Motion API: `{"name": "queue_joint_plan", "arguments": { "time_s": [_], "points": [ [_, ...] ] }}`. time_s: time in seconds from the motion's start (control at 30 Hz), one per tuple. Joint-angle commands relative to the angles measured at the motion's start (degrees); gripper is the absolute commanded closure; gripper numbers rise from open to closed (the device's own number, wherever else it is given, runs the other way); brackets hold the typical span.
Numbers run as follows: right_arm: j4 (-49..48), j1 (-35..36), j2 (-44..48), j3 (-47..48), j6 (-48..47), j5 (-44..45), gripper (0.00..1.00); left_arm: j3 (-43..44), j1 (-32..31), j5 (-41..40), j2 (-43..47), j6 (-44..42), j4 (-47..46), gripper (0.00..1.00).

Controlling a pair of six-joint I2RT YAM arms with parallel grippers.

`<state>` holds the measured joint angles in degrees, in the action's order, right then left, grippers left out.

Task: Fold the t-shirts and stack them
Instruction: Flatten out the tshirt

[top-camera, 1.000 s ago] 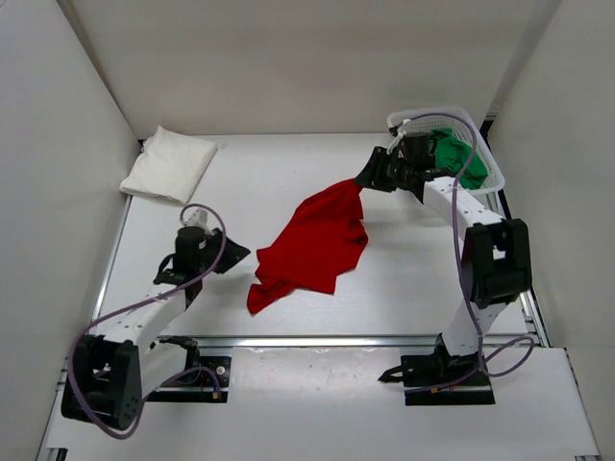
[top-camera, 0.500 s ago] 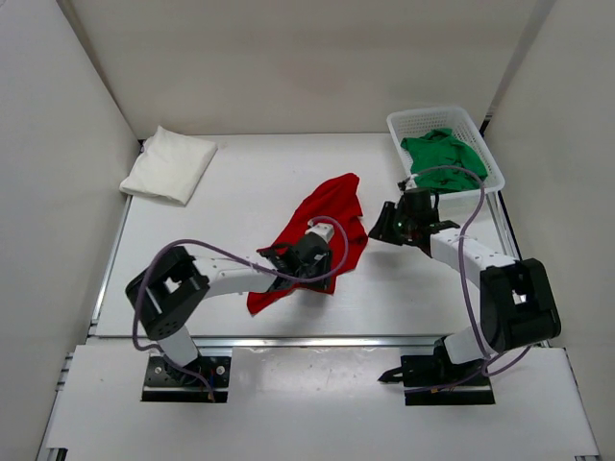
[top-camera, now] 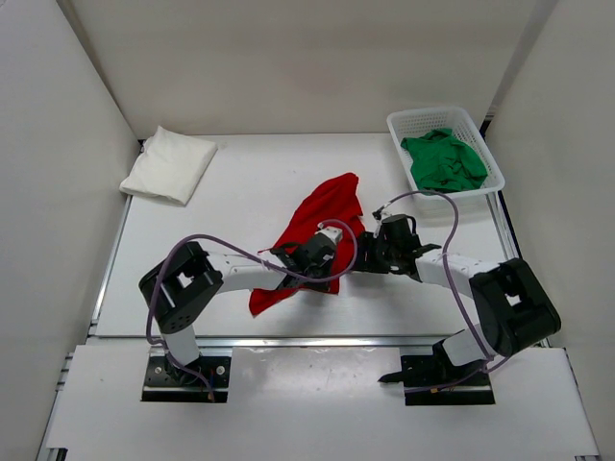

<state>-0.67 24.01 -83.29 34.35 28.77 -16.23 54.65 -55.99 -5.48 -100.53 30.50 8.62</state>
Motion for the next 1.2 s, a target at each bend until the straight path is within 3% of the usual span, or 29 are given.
{"name": "queue_joint_plan", "arguments": {
  "time_s": [0.0,0.03,0.17,0.27,0.33,0.37,0.43,0.57,0.7,0.77,0.9,1.03,1.17],
  "points": [
    [-3.28,1.57,-2.31,-1.3,1.37,-0.47,0.53,1.85,0.09,1.17,-1.77,-0.97,2.1,0.9],
    [-3.81,1.48,-2.84,-1.04,1.46,-0.73,0.57,1.77,-0.17,1.43,-1.34,-0.62,2.27,0.99],
    [-4.78,0.86,-3.12,-0.6,2.25,-0.21,0.91,-0.33,2.28,2.92,2.08,2.1,-0.18,1.0],
    [-5.31,0.07,-0.66,-2.0,2.42,0.49,1.0,-1.92,4.83,4.85,7.09,2.89,-1.86,1.0],
    [-5.31,-0.98,0.31,-2.44,2.16,0.58,1.0,-0.87,5.97,6.78,7.37,2.55,0.24,0.99],
    [-5.31,-1.16,0.67,-2.62,2.08,0.06,1.0,0.18,4.93,7.32,7.02,0.81,0.6,0.94],
    [-5.22,-2.29,0.93,-2.88,1.73,-0.82,1.0,2.9,1.77,3.91,5.1,-1.58,5.42,0.7],
    [-5.74,-2.91,0.67,-2.97,1.98,-1.61,1.0,3.62,-3.33,0.46,2.27,-3.08,4.74,0.48],
    [-7.77,-4.05,1.9,-4.72,2.86,-4.5,1.0,3.97,-5.18,-2.51,0.87,-3.43,3.95,0.43],
    [-8.47,-4.58,1.81,-5.34,2.95,-5.04,1.0,4.58,-6.15,-3.93,0.17,-3.7,3.15,0.36],
    [-10.22,-4.76,2.42,-6.66,3.48,-5.83,0.99,5.81,-6.24,-4.19,-3.26,-3.08,2.01,0.34],
    [-10.14,-4.32,2.95,-7.28,3.57,-6.18,1.0,4.76,-6.68,-6.12,-4.23,-2.73,-0.62,0.34],
    [-11.46,-4.76,3.83,-8.51,4.01,-6.97,1.0,5.55,-7.03,-10.25,-5.64,-3.08,-0.36,0.42]
  ]
}}
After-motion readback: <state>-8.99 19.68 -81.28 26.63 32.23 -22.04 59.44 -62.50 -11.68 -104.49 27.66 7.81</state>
